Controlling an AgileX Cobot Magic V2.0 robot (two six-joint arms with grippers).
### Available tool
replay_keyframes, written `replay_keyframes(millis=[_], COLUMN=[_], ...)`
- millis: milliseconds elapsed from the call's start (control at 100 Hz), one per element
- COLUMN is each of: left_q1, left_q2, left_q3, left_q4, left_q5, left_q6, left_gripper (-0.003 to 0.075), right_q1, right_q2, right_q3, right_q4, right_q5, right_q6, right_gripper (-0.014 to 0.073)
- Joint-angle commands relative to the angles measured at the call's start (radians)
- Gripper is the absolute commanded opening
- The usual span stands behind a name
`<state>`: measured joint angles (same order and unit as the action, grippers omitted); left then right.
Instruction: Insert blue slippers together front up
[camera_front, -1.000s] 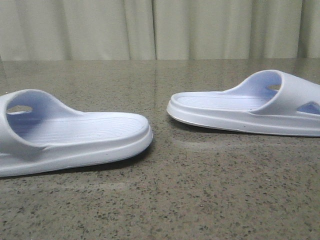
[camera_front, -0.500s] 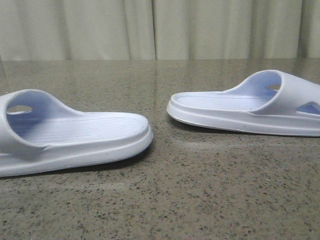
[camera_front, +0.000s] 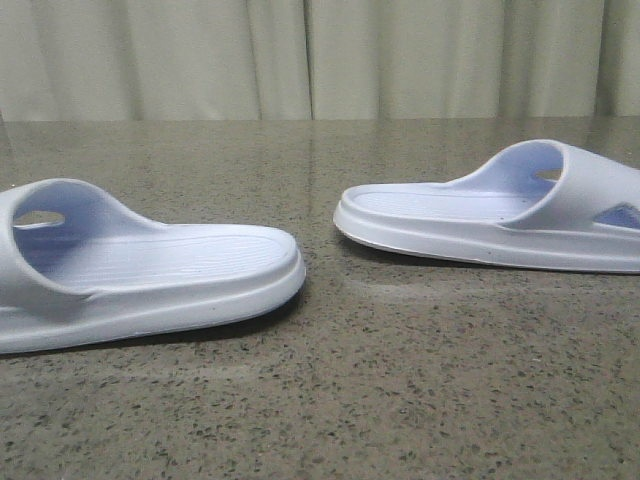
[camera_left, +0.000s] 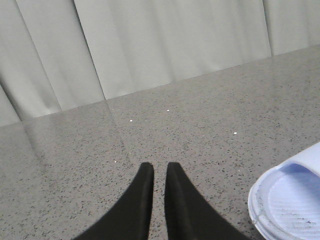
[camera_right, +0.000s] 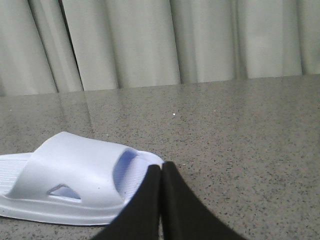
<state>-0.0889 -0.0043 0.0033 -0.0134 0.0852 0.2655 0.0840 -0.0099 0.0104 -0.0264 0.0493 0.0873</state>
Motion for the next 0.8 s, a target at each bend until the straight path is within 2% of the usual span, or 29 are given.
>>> replay_keyframes(millis=[0, 280, 540, 610, 710, 790], left_q1=[0.004, 0.004, 0.004, 0.004, 0.004, 0.004], left_q2=[-0.028, -0.028, -0.028, -0.028, -0.028, -0.028], left_q3=[0.006, 0.006, 0.006, 0.006, 0.006, 0.006], left_q4=[-0.002, -0.002, -0.009, -0.084, -0.302, -0.407], left_q5=[-0.085, -0.085, -0.123, -0.171, -0.200, -0.217], left_q6=[-0.012, -0.012, -0.012, -0.012, -0.012, -0.012], left_gripper=[0.0016, 0.0016, 0.0016, 0.0016, 0.0016, 0.0015], right_q1=[-0.002, -0.002, -0.002, -0.002, -0.002, -0.002], right_q2=[-0.019, -0.019, -0.019, -0.019, -0.019, -0.019], right_q3=[0.020, 0.020, 0.020, 0.017, -0.007, -0.036], right_q4=[-0.005, -0.005, -0.005, -0.005, -0.005, -0.005], right_q5=[-0.087, -0.089, -0.171, -0.177, -0.171, -0.166], right_q6=[-0.004, -0.004, -0.004, -0.004, -0.004, -0.004], right_gripper=[-0.0107, -0.0107, -0.0107, -0.0106, -0.0106, -0.0106])
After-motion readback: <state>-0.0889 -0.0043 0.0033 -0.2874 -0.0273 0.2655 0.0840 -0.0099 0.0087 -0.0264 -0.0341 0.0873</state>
